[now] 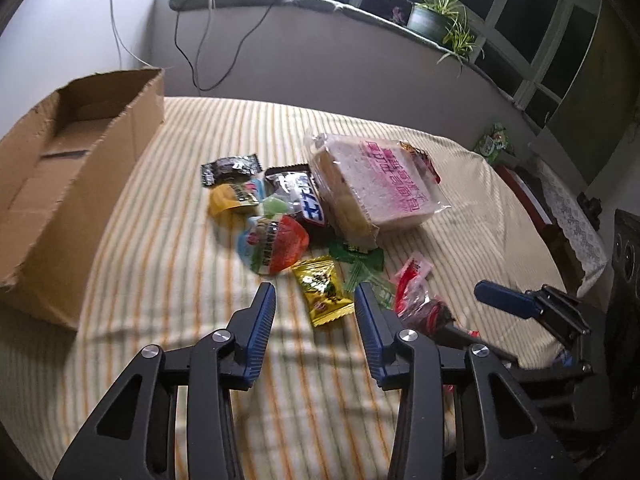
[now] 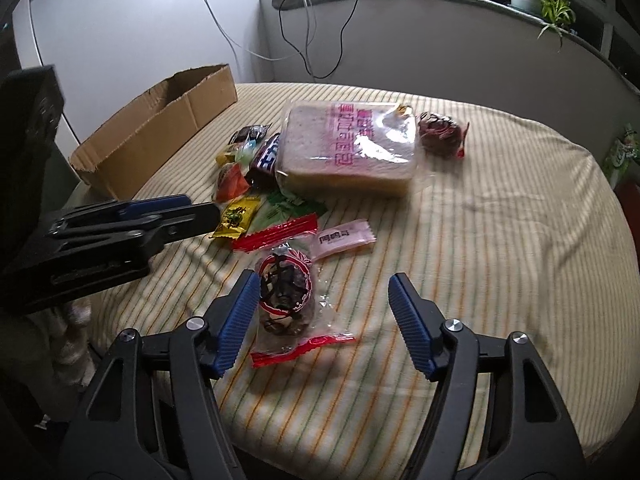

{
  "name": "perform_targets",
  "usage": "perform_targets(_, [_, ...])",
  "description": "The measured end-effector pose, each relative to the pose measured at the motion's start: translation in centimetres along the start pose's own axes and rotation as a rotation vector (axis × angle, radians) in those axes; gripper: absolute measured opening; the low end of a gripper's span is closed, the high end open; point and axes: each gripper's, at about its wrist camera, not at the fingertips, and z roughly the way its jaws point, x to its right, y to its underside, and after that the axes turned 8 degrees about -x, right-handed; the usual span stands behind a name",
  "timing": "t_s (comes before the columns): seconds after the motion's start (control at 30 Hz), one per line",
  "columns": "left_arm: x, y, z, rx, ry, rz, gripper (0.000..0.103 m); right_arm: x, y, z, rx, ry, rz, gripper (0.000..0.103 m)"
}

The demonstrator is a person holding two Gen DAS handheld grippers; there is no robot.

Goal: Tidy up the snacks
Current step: 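Grasp the red-wrapped pastry with the right tool while the left tool grasps the yellow candy packet, then carry both snacks into the cardboard box and open both tools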

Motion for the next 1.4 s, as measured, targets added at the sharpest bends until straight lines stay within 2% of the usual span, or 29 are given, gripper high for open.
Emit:
perform_targets(0.4, [0.3,-0.8,2.5,-0.044,-0.056,0.045,0.039,-1.0,-0.2,0.9,-0.025,-0.007,-0.042,0.069])
perform_targets(0.47, [0.6,-0.9,2.7,-0.046,-0.069,0.062,0.039,-1.0,-0.2,1.2,-0.037,-0.003,-0.048,0.060])
perform_targets(0.57, [1.1,-0.8,3.0,-0.048,-0.088,0.092,0.037,-1.0,-0.3,1.8,-0.060,-0.004,-0.045,0.053])
perform_targets(0.67, [1.3,-0.7,3.2,-0.042,-0.116,0.118,0.029,-0.9,-0.4,2.4,-0.073,-0.006,-0.034,0.045])
perform_targets(0.77, [1.3,-0.6,3.2,-0.031,-0.134,0.130,0.023,-0.8,-0.4,2.3,-0.071,-0.007,-0.028,0.041])
perform_targets(0.9, [1.3,-0.5,3.2,-0.020,-0.131,0.129,0.022,-0.7,-0.4,2.2,-0.065,-0.011,-0.019,0.036])
perform_targets(1.17, [0.8,-0.1,2.1,-0.005,-0.095,0.103,0.021,-0.7,-0.6,1.5,-0.055,-0.017,-0.012,0.035])
perform_targets(1.4, [0.1,-0.2,-0.1,0.044,-0.085,0.081,0.021,-1.4,-1.9,0.3,-0.023,-0.022,-0.023,0.035])
